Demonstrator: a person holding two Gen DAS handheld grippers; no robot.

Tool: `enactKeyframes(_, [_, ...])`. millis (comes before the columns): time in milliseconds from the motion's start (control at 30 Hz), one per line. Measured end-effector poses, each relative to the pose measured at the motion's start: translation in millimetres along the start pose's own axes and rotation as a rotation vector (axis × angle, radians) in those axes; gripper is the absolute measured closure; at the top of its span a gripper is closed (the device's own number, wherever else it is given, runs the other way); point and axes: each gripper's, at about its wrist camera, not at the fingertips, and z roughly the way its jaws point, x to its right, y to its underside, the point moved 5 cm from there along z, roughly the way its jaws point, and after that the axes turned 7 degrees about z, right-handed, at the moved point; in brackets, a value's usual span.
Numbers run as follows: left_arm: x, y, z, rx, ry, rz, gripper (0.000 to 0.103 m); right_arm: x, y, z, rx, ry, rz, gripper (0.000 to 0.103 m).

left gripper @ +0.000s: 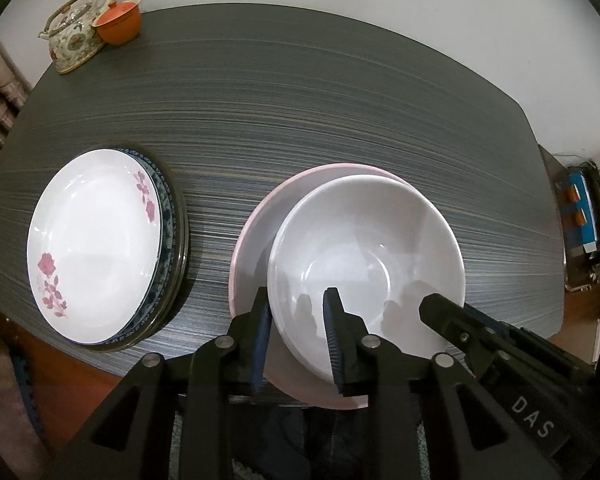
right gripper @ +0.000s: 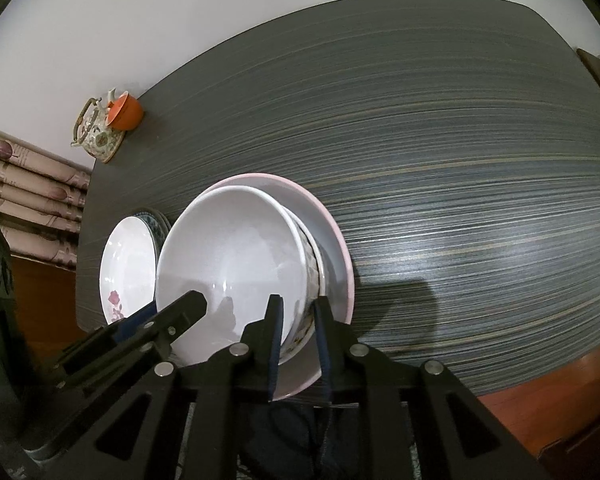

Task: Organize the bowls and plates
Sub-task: 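Open the left tool to release the 'Rabbit' bowl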

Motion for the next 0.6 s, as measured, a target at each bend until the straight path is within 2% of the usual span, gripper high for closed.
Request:
enactKeyframes(133, [-0.1,-0.3,-3.1,0.014,0.003,0.007,0.076,-0.3,-1.3,-3.4,0.004,-0.007,-0.001,0.078])
enactKeyframes(300, [-0.1,-3.1,-10.2,0.041,0.01,0.02,0.068,-0.4,-3.0,-13.4,0.022,-0.016,-0.007,0.078])
enactKeyframes(600, [-10.6,-3.8,-27.7,0.076,0.026,0.0,0.061,4.2,-4.6,-29.8,0.046,-0.027,0.001,0.077])
